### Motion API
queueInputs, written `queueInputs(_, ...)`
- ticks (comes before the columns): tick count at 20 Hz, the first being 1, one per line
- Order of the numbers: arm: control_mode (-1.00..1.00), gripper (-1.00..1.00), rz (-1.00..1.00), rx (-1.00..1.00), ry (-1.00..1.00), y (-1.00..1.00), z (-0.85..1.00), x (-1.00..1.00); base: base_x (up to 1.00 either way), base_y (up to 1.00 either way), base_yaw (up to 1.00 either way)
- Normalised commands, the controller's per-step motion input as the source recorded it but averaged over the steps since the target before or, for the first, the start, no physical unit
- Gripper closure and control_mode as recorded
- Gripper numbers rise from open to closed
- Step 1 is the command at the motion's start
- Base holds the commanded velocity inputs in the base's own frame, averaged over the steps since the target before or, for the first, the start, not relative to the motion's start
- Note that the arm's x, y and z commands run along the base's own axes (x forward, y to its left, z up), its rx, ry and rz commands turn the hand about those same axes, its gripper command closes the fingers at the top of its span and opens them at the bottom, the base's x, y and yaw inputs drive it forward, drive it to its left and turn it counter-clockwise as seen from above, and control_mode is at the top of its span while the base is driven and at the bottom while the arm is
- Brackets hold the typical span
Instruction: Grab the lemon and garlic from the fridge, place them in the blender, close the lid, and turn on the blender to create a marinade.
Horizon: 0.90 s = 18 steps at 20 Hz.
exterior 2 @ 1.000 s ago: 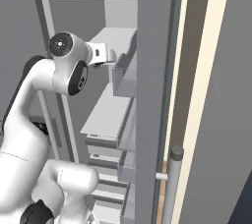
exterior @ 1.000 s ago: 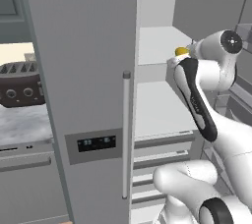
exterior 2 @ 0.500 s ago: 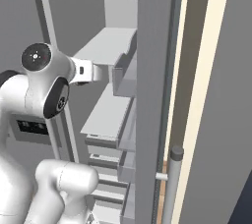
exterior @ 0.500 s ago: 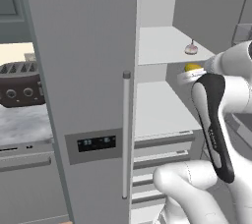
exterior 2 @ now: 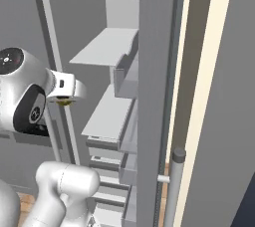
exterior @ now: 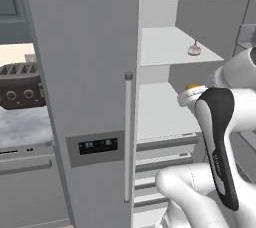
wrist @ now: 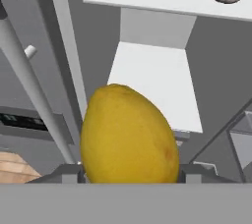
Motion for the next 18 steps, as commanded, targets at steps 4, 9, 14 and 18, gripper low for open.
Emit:
queueInputs(4,-1.0,1.0,0.0,0.07,0.05,0.0,0.0,-0.67,0.0,0.0,0.0)
queueInputs(9,1.0,1.0,0.0,0.02,0.0,0.01,0.0,-0.19,-0.8,0.29,0.0)
queueInputs(14,1.0,1.0,0.0,0.0,0.0,0.0,0.0,0.0,-1.0,0.78,0.0)
queueInputs(18,1.0,1.0,0.0,0.0,0.0,0.0,0.0,0.0,-0.99,0.84,-0.04)
